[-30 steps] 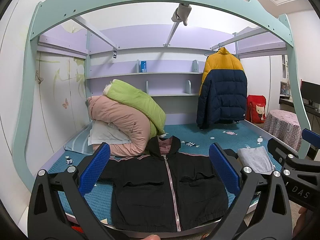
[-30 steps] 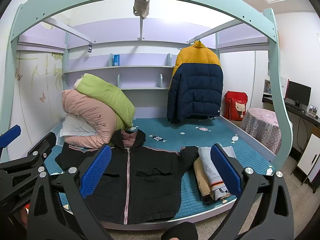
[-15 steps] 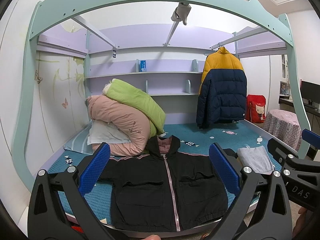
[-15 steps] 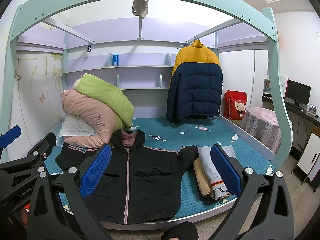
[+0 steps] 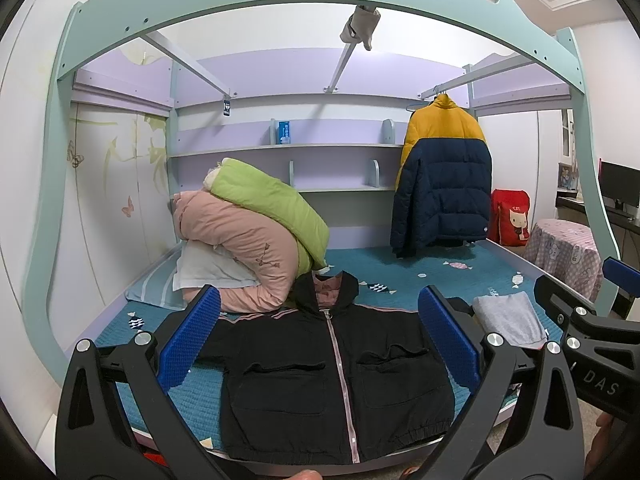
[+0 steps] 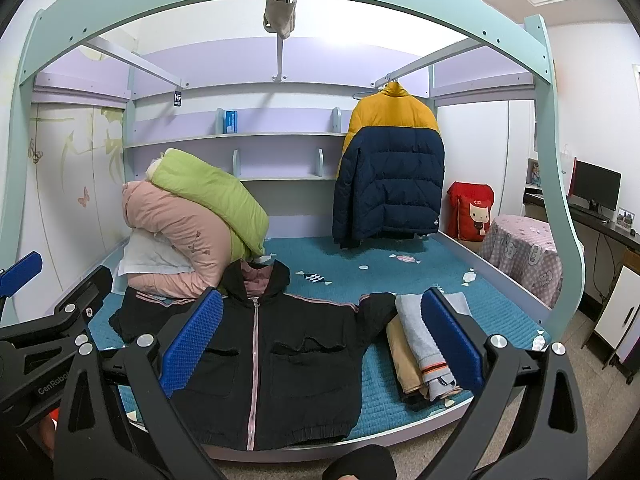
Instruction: Fold large clothes
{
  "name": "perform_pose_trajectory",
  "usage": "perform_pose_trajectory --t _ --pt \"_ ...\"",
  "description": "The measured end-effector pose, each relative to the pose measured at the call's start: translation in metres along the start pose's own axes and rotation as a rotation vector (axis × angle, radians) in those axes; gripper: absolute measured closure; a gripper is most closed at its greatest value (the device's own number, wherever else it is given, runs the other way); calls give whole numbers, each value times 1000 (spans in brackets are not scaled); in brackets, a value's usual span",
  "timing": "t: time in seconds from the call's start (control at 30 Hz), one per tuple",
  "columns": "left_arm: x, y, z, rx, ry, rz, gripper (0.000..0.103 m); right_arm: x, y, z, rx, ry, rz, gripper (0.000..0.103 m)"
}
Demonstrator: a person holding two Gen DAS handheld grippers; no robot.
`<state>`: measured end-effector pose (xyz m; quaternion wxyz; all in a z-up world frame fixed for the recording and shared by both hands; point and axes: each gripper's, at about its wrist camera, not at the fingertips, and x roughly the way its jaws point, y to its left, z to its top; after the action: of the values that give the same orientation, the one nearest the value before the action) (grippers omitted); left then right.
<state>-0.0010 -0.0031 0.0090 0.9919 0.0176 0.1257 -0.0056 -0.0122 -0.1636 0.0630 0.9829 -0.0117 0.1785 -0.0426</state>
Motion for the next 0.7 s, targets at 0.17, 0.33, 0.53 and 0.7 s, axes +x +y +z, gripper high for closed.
perform_pose_trajectory --t 0.17,0.33,0.53,0.7 --pt "0 1 0 -1 0 0 4 -1 0 0 -1 -2 0 7" --pt "0 1 0 0 1 1 4 0 0 0 0 0 0 7" --pt "0 1 0 0 1 1 4 0 0 0 -2 1 -1 7" --pt "-1 0 -1 0 0 0 4 0 1 -1 0 -1 0 7"
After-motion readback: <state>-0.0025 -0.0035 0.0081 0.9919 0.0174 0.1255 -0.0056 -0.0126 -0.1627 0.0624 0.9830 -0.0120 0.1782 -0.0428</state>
